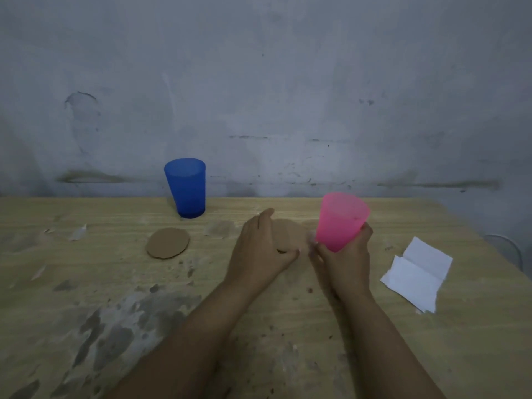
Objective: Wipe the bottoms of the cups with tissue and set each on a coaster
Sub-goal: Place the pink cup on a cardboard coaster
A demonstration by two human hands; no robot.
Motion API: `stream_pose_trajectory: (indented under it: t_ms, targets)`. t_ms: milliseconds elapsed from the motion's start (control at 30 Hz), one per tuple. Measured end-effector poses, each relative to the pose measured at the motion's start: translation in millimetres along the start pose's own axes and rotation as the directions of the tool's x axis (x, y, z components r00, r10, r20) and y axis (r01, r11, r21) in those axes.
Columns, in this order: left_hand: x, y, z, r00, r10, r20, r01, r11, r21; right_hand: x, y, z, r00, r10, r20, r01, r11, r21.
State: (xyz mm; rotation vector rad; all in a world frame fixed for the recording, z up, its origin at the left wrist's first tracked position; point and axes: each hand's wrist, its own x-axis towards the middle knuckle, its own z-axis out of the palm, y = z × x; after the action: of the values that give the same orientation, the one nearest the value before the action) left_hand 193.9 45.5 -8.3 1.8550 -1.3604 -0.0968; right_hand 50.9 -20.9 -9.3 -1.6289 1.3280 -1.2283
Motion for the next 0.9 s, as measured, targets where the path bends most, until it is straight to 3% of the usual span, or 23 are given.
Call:
stream_pose_trajectory:
  t_ms: [333, 533, 667, 900]
  targets:
    - [65, -13, 28, 0.990, -0.074, 0.121, 0.081, 0.995, -0.053, 8, 7, 1, 1.000, 0.009, -0.018, -0.009, 1.000, 0.027]
    - [74, -22, 38, 0.981, -0.073, 0.182, 0.094, 0.990, -0.106, 37, 2, 7, 0.997, 0.057, -0.050, -0.049, 0.987, 0.152]
    - [77, -26, 39, 0.967, -0.070, 0.246, 0.097, 0.990, -0.102, 64, -5, 17, 1.000, 0.000, -0.024, 0.005, 0.981, 0.193]
    - [76, -26, 36, 0.977, -0.090, 0.196, 0.107, 0.991, -0.078, 81, -16, 51, 0.994, -0.074, 0.076, 0.042, 0.931, 0.363]
